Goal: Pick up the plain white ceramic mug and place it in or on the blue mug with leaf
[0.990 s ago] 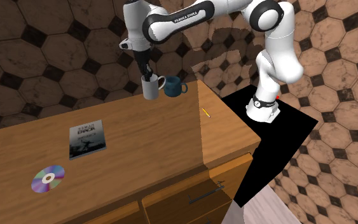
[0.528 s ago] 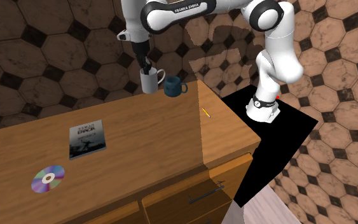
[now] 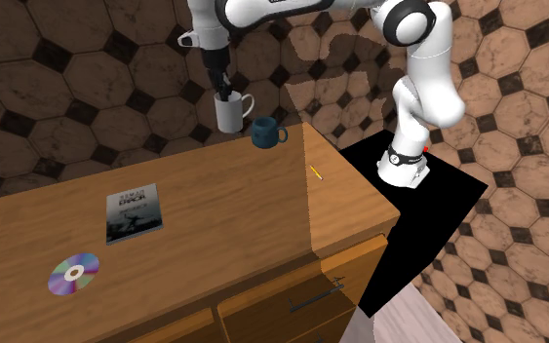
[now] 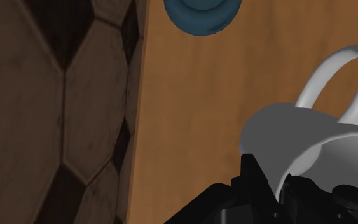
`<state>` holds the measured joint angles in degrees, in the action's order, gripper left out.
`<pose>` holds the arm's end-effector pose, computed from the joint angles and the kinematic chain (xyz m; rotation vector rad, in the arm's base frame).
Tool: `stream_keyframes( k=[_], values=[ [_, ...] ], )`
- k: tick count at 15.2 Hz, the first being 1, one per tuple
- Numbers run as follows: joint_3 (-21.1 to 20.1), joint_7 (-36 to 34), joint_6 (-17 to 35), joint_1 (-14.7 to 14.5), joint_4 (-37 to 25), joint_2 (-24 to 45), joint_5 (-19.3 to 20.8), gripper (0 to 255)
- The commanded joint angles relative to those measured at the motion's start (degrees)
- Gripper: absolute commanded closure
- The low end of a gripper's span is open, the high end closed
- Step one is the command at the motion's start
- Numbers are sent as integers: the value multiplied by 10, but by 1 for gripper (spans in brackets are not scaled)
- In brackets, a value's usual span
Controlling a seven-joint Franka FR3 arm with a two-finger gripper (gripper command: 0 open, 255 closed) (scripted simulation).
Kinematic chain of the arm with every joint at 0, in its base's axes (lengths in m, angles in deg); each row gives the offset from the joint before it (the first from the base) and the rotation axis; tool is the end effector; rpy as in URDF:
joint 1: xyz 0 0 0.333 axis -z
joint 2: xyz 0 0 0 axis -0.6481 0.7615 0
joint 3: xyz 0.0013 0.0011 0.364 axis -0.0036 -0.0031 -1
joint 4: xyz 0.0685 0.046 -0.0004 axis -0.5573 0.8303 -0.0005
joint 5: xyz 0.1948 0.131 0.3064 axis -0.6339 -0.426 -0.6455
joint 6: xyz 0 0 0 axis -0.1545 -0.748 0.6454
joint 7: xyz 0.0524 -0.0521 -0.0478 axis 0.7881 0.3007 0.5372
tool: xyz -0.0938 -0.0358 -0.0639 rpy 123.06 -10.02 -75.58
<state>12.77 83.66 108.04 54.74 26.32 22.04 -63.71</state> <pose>0.5933 -0.3279 0.5538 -3.1402 0.0375 0.0617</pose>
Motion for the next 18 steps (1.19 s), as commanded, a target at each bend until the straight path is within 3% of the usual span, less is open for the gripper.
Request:
stream_keyframes(
  k=[1,9,15,18],
  values=[
    [6,9,9,0,40,-32,9,255],
    [34,52,46,13,217,-181,58,255],
    [57,89,50,35,309,-278,99,255],
    [56,89,73,37,331,-277,99,255]
  ],
)
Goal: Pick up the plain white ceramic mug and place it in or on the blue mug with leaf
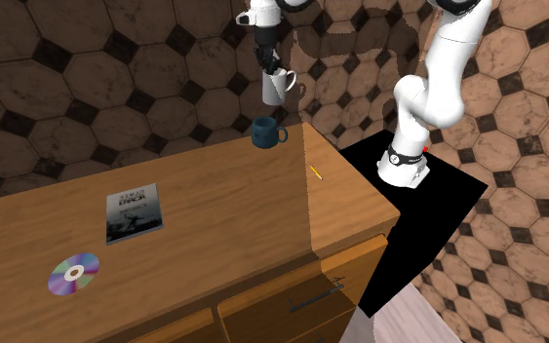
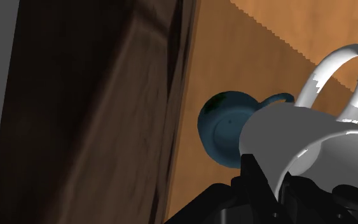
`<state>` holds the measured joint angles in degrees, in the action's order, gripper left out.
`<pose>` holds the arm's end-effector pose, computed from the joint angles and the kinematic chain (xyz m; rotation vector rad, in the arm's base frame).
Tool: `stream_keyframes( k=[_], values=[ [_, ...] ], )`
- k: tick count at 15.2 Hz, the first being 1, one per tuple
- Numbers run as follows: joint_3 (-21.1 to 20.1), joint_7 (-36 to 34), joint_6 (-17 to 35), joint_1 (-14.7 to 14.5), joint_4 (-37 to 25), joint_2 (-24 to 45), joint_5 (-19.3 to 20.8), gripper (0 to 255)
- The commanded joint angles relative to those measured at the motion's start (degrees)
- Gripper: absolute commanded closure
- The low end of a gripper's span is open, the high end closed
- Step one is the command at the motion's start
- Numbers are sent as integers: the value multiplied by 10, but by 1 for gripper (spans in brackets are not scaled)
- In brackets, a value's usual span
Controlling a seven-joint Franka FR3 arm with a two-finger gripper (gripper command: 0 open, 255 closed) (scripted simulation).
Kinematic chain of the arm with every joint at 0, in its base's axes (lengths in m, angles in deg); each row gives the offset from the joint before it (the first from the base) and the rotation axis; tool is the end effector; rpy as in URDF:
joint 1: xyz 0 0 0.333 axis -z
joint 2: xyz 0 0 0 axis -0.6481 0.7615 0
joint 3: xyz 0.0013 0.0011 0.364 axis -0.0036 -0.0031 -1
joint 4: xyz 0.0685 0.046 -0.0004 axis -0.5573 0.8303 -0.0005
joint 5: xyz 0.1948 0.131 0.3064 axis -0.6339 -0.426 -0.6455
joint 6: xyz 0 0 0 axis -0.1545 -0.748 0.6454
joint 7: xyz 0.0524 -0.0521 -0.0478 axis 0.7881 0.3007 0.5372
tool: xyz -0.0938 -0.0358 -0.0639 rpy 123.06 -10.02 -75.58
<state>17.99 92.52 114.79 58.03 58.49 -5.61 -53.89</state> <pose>0.3774 -0.3618 0.5758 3.1377 -0.0185 -0.0537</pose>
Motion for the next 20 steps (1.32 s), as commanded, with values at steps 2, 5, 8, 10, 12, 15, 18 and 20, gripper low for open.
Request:
stream_keyframes(
  k=[2,5,8,10,12,15,18,20],
  values=[
    [4,0,21,4,24,0,1,255],
    [5,0,44,5,45,3,0,255],
    [5,1,67,6,64,7,-1,255],
    [5,1,82,7,76,10,-2,255],
    [5,2,97,8,88,13,-3,255],
    [6,3,121,9,106,20,-6,255],
    [5,3,121,10,106,20,-6,255],
    [5,3,121,10,106,20,-6,255]
  ],
)
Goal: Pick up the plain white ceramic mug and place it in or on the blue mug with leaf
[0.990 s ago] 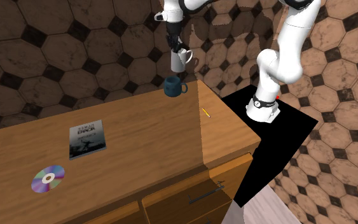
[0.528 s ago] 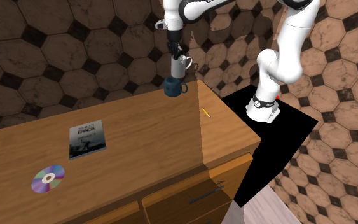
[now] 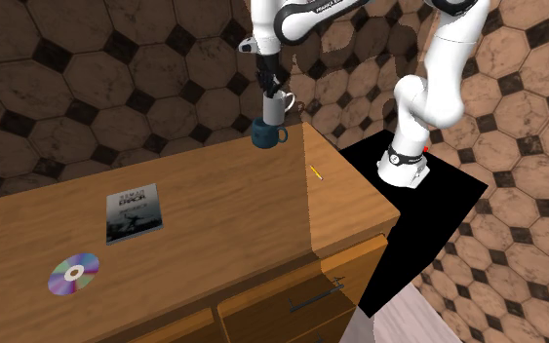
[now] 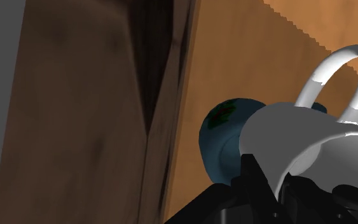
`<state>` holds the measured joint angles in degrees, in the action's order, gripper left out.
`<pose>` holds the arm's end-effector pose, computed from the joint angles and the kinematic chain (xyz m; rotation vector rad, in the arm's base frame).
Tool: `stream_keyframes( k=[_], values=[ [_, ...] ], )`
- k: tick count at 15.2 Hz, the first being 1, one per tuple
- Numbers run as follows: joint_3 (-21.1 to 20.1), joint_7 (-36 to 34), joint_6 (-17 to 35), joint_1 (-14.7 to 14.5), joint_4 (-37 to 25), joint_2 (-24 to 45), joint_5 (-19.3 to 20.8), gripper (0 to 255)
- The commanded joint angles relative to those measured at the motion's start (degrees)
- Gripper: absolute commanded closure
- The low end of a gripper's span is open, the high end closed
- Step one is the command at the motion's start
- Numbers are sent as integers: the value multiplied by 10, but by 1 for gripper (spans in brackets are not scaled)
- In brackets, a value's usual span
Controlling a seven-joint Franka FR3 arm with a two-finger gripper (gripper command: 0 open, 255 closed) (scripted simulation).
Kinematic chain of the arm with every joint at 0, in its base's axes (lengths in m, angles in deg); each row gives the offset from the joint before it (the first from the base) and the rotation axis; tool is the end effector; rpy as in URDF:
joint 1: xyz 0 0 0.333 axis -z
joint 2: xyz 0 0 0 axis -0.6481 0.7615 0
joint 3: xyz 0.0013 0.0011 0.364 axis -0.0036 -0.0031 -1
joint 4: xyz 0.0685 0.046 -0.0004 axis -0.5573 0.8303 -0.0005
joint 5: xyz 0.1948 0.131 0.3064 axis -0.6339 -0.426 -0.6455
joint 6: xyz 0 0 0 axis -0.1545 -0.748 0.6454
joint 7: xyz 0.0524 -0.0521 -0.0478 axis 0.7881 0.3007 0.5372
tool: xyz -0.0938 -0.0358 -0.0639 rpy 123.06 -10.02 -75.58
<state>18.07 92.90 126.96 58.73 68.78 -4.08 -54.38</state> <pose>0.3777 -0.3625 0.4973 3.1334 -0.0164 -0.0426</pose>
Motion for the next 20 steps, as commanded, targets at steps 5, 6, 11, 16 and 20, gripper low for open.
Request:
stream_keyframes(
  k=[5,6,11,16,20],
  values=[
    [4,1,-1,4,-1,8,-2,0],
    [4,1,-3,4,-1,7,-2,0],
    [0,-3,-39,4,-27,-4,2,0],
    [-2,-4,-73,4,-57,-9,3,0],
    [-3,-4,-73,5,-57,-9,3,0]
  ],
)
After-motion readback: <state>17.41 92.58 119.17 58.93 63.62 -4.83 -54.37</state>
